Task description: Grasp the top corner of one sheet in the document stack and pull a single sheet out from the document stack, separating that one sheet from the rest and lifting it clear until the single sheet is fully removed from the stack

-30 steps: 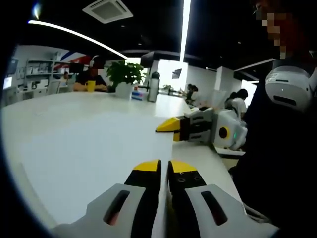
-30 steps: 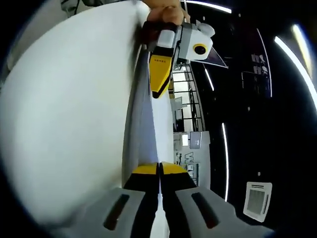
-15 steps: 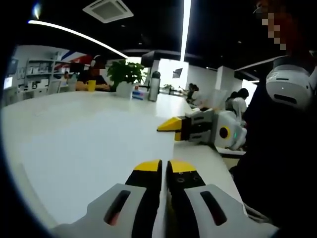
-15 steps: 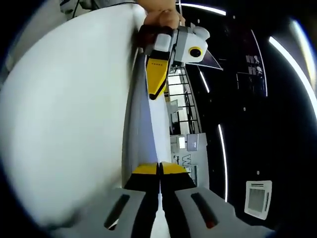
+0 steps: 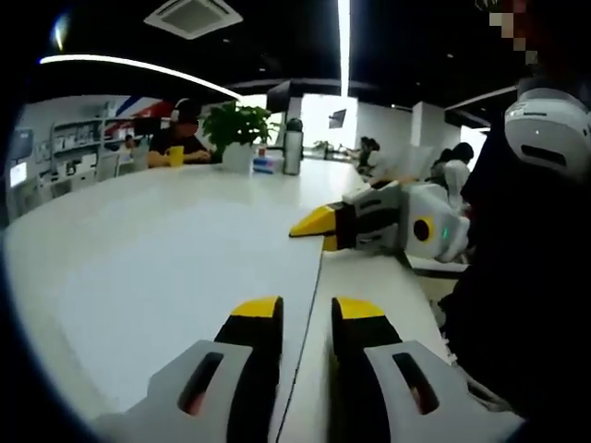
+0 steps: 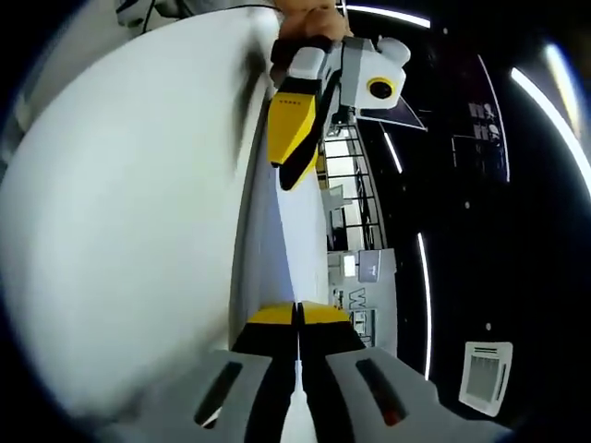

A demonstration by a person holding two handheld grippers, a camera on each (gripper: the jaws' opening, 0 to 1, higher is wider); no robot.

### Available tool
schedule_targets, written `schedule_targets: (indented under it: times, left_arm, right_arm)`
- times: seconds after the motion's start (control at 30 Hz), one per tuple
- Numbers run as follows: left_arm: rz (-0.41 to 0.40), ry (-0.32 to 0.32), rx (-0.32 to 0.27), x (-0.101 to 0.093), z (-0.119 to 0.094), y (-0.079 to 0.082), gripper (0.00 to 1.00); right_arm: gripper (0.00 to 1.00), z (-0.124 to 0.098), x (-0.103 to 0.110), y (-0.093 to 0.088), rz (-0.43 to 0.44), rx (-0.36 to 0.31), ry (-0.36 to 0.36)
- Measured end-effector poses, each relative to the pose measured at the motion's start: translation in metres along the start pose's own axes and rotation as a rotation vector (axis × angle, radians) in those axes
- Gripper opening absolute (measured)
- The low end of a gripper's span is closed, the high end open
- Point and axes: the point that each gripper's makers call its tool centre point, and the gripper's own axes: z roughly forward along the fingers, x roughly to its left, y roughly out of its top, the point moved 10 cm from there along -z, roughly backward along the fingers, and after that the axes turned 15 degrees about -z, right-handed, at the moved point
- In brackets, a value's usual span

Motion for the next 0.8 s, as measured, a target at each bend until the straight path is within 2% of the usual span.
schedule_targets:
  times: [0.07, 0.17, 0.3, 0.5, 0.53, 0.57, 0.67, 0.8]
  left_arm:
    - [0.029, 0.052, 0.006, -0.003, -0.006, 0.0, 0.25]
    - [0.034, 0.077, -0.019, -0.009, -0.018, 0.0, 0.27]
    - [0.006, 0.121, -0.064, -0.015, -0.038, -0.001, 0.32]
    - [-0.009, 0.216, -0.078, -0.024, -0.057, -0.011, 0.42]
    - [0.002, 0.248, -0.082, -0.026, -0.061, -0.012, 0.43]
    - [0.022, 0.282, -0.111, -0.028, -0.064, -0.011, 0.43]
    - [0.016, 0.323, -0.164, -0.039, -0.074, -0.013, 0.44]
    - [0.041, 0.417, -0.177, -0.05, -0.082, -0.018, 0.56]
  right_arm:
    - [0.01, -0.001, 0.0, 0.0, 0.009, -0.003, -0.005]
    - [0.0, 0.0, -0.001, -0.001, 0.012, -0.006, 0.003]
    - [0.0, 0.0, 0.0, -0.001, 0.008, -0.003, 0.005]
    - [0.01, 0.001, -0.001, -0.003, 0.049, -0.003, -0.01]
    - [0.01, 0.001, -0.001, -0.004, 0.053, -0.004, -0.01]
    - [0.01, 0.001, -0.001, -0.004, 0.056, -0.005, -0.01]
    - [0.01, 0.002, -0.001, -0.004, 0.039, 0.003, -0.007]
    - [0.01, 0.002, 0.0, -0.004, 0.023, 0.01, -0.017]
